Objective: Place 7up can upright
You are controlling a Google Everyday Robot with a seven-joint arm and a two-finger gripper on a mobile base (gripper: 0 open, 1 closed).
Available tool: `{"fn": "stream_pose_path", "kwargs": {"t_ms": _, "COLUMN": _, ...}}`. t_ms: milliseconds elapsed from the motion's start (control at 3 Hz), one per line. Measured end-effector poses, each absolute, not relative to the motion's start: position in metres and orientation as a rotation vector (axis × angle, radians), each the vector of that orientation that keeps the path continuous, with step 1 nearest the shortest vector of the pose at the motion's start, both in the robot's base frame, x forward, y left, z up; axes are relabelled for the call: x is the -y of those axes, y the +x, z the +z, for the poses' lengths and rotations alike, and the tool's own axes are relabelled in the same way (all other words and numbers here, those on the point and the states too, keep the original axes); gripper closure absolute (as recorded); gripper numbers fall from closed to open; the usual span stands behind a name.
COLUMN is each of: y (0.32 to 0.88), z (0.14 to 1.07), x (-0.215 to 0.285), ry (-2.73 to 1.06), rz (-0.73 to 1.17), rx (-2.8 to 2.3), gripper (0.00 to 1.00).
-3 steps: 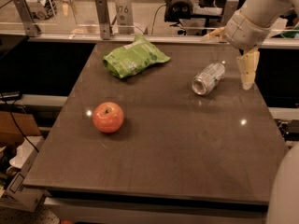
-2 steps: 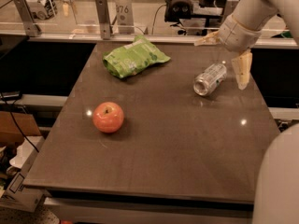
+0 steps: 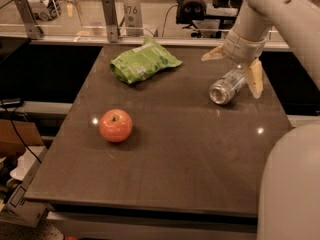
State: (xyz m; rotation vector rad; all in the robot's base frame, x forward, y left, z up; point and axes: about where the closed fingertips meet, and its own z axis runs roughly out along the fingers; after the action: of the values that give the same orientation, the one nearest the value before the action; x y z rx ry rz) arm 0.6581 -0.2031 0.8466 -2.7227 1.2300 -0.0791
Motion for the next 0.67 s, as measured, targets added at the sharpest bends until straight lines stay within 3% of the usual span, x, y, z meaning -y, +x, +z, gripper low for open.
{"fn": "stream_pose_path", "kwargs": {"t_ms": 667, "y": 0.6545, "z": 0.8287, "x": 0.2144, "ry": -2.904, "rz": -0.099, "rx": -1.16, "gripper": 0.0}}
